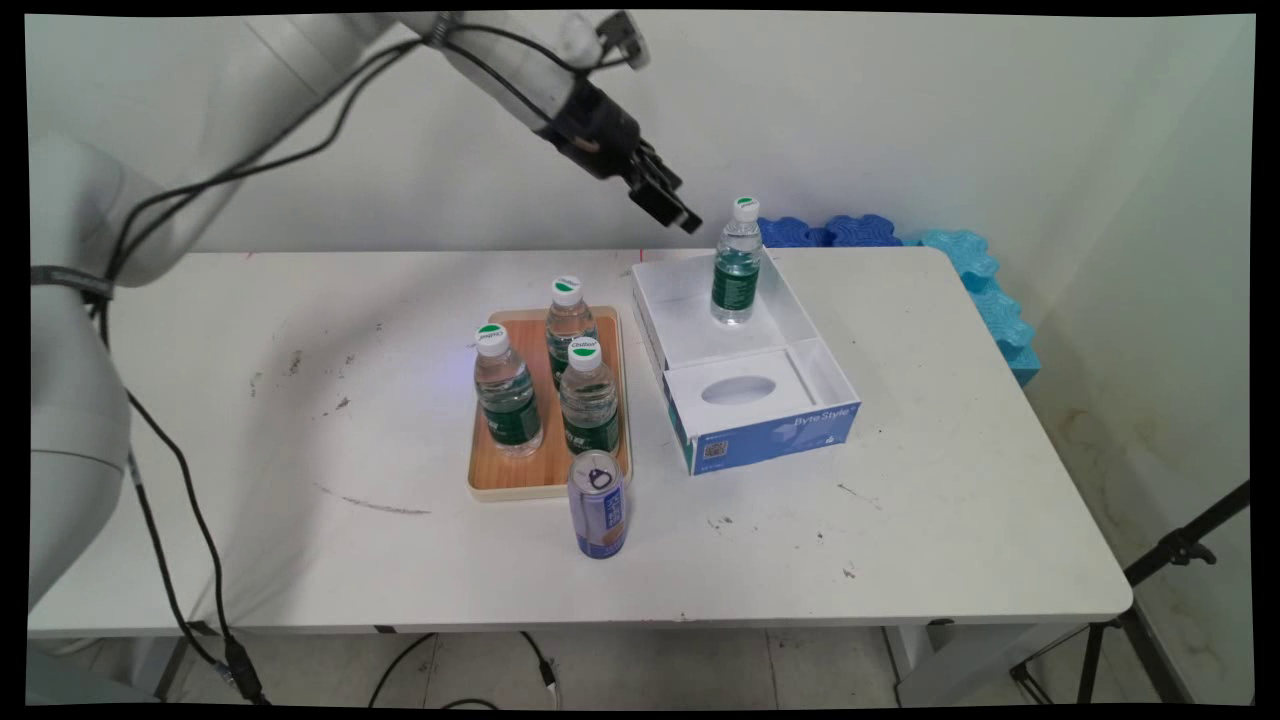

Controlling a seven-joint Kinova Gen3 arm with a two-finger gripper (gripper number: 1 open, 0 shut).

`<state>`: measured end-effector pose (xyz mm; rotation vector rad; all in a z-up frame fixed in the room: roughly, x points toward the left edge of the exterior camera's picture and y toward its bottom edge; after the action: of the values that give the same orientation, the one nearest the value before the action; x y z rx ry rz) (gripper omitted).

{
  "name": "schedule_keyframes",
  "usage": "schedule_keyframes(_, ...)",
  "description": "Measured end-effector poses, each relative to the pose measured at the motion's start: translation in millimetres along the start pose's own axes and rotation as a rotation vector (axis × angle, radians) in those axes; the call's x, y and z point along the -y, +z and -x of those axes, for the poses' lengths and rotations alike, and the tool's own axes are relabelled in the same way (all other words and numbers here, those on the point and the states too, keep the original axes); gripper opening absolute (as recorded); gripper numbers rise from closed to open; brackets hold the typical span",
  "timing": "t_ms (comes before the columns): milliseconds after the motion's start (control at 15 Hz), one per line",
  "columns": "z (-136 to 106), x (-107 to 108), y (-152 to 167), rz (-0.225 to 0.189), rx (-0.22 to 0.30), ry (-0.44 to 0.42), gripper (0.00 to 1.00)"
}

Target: Pick up the green bottle from the white box

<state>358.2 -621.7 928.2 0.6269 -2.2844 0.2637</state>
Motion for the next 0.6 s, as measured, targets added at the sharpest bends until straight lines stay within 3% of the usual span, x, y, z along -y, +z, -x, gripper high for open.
schedule_keyframes(600,2.9,17.8,82.5,0.024,-0.016,0.004,1.0)
